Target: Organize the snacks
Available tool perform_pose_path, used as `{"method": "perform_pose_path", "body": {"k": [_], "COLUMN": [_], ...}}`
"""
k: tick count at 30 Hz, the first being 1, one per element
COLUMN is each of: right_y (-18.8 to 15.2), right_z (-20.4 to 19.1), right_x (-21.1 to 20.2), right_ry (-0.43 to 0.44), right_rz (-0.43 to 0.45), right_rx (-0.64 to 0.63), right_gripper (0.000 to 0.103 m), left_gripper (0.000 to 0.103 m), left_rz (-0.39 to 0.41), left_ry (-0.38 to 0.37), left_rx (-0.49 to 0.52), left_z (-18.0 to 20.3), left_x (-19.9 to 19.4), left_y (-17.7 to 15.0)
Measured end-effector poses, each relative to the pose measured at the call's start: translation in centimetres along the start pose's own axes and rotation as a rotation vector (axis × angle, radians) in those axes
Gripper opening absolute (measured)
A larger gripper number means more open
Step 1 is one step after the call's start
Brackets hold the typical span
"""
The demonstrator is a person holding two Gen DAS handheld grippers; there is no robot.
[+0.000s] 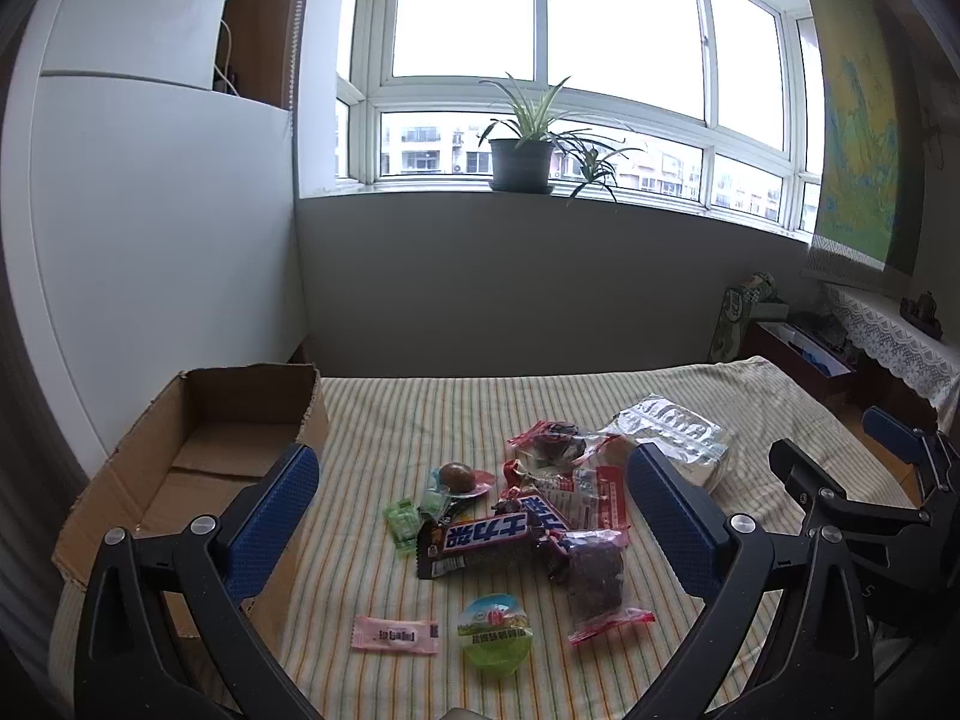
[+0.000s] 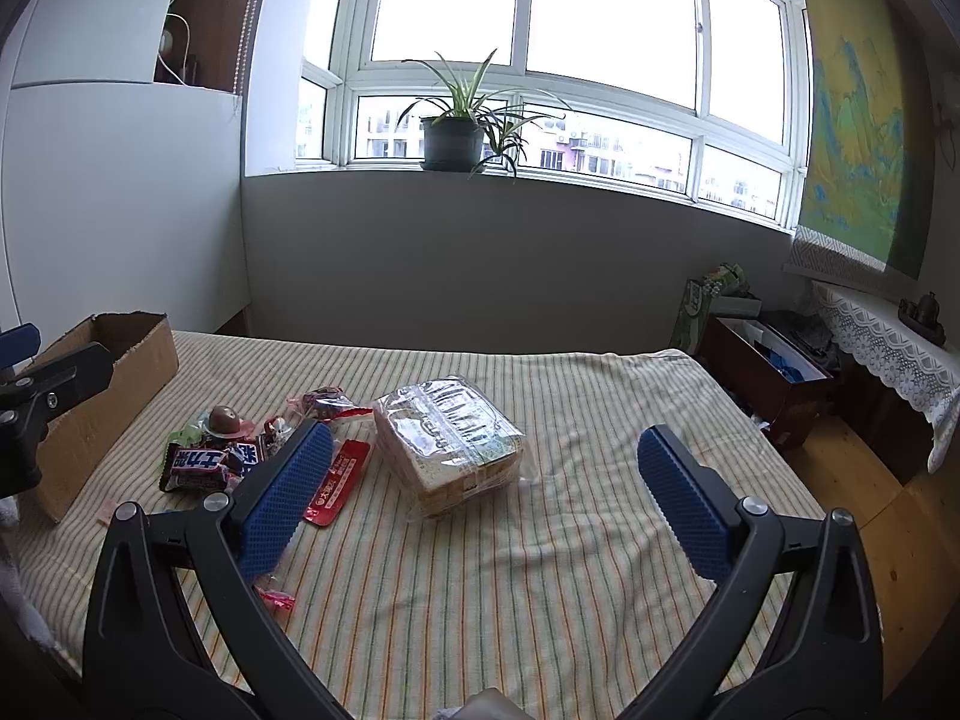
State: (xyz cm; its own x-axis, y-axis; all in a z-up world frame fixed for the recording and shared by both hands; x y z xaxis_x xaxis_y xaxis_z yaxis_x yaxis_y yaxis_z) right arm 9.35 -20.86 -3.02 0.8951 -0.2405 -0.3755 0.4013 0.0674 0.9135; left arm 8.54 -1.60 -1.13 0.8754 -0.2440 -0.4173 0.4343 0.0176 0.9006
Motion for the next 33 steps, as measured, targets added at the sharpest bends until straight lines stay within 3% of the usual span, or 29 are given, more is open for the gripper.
{"method": "perform_pose_path", "body": {"k": [7,13,33], "right_y": [-0.2,-0.6,-1.4], "right_z": [-0.4,-0.4,-0.4], "right_x": [1.4,1.4,1.3], "right_ry": [0.009,0.000,0.027], "right_rz": [-0.021,-0.003,-0.012], "right_rx": [0.015,0.033,0.035], "right_gripper": [0.103,0.103,0.103], "left_gripper": [0.102,0.102,0.102], "left_rz": [-0.011,-0.020,-0.021], "left_ry": [0.028,0.022,0.051], "left_rx": [0.006,-0.052,-0.031], "left_z": [-0.6,-1.8,-1.7], "left_x": [0.6,0.6,0.7], "left_y": [-0.3,-0.5,-1.1]}}
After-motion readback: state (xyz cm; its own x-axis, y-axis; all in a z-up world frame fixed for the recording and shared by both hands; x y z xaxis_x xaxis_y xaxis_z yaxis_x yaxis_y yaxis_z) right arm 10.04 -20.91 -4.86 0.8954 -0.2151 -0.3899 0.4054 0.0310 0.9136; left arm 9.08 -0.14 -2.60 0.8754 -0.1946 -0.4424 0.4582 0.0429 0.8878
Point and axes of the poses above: each gripper's, at about its wrist camera, not at the fingertips, and x roughly the way its jaws point, z to its right, y to its top, the point moved 6 cm from there along x, roughly the way its jaws point, and after that the axes turned 12 degrees about -y, right-handed, at the moved point
